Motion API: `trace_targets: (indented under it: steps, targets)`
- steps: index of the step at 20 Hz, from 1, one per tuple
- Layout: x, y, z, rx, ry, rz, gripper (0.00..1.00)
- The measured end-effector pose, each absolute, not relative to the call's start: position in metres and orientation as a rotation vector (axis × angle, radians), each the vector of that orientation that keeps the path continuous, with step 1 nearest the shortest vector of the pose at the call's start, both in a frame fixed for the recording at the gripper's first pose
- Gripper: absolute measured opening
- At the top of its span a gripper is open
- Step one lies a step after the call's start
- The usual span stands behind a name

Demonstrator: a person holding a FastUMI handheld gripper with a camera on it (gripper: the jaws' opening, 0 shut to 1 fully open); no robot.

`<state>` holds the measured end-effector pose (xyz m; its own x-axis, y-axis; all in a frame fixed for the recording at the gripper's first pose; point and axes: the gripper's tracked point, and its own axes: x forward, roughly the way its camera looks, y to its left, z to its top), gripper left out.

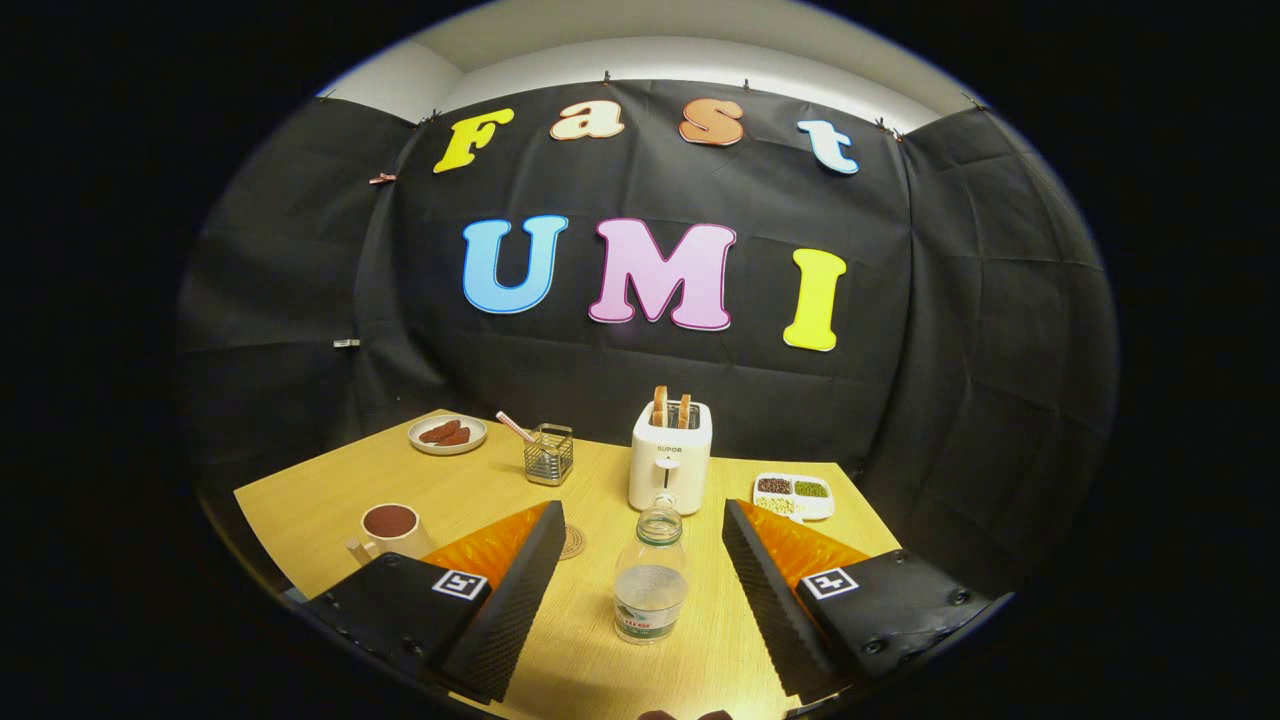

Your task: Take the bottle from table, then pour the juice into the cup, finally place the bottle on the coaster

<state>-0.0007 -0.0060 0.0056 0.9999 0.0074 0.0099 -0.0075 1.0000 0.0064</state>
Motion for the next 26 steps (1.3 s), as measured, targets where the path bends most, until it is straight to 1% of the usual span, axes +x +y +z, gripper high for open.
trace_targets:
  steps: [9,21,26]
  targets:
    - [0.017,-0.022,-0.009,0.004,0.018,-0.015,0.98]
    - [0.050,-0.016,-0.063,0.044,0.098,0.031,0.98]
    - [0.065,-0.015,-0.085,0.037,0.111,0.027,0.98]
